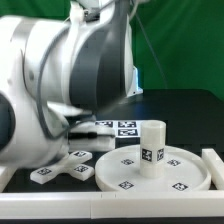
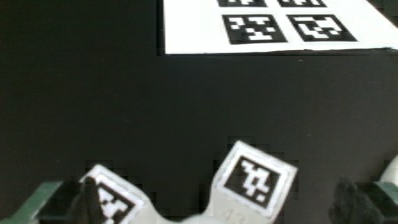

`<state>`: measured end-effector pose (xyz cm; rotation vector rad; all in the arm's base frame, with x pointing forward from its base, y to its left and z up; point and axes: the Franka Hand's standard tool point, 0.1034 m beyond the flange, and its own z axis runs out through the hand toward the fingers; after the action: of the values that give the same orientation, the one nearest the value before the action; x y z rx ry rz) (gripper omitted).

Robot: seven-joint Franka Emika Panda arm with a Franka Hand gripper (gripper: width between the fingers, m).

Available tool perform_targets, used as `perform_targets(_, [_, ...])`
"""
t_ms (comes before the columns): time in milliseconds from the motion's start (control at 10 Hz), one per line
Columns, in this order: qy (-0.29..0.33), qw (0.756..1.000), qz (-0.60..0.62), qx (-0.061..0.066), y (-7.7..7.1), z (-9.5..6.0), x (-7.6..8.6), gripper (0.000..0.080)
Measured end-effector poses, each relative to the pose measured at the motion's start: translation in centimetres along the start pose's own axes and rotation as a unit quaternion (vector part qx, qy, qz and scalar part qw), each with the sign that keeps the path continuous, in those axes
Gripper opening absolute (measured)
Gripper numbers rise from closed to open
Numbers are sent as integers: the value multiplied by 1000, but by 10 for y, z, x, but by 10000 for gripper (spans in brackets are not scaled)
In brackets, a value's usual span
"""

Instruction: Assemble round table

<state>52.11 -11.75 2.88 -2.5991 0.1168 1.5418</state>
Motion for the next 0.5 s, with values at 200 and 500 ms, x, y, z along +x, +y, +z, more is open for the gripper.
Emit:
perform_targets(200, [18,1000,-1,0,-2,1,-5,648])
perform_targets(500, [21,1000,2,4,6,3,-3,648])
